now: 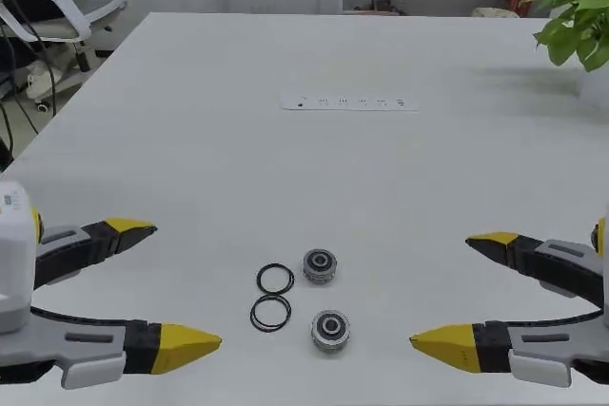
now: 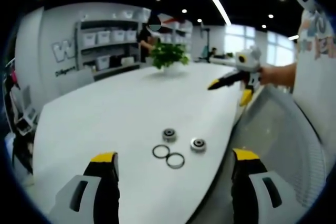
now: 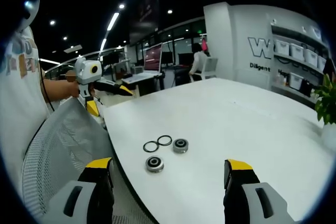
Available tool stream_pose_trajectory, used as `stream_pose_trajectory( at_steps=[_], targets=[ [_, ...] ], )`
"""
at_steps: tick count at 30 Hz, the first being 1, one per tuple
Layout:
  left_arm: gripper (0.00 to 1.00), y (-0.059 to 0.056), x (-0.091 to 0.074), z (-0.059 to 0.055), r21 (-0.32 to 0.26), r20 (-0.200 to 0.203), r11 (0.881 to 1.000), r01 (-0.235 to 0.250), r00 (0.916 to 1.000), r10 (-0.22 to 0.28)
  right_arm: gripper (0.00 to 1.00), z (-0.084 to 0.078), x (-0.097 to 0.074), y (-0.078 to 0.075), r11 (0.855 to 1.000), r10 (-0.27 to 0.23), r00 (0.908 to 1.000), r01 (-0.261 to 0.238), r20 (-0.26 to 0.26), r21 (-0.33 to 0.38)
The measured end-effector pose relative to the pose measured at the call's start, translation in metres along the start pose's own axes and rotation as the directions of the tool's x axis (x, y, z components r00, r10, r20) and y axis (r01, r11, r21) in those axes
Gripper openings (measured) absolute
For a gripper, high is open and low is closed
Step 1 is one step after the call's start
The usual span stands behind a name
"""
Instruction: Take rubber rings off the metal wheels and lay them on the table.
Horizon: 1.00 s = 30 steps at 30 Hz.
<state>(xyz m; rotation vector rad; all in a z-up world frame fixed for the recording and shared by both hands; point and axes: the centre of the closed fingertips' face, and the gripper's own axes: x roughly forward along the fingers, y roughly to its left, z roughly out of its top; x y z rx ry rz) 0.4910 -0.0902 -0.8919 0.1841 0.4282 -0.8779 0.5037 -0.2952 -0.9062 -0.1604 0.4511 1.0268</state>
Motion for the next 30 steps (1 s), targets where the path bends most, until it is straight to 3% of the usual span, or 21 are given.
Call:
stream_pose_trajectory(
  at_steps=[30],
  targets=[
    [0.89,-0.0016,-0.0087,-0.0007,-0.003,-0.003,1.000,-0.016,0.9999,0.016,0.86,0.0010,-0.0044,0.0020,1.000,-0.010,0.9999,0.010,0.008,0.006]
  ],
)
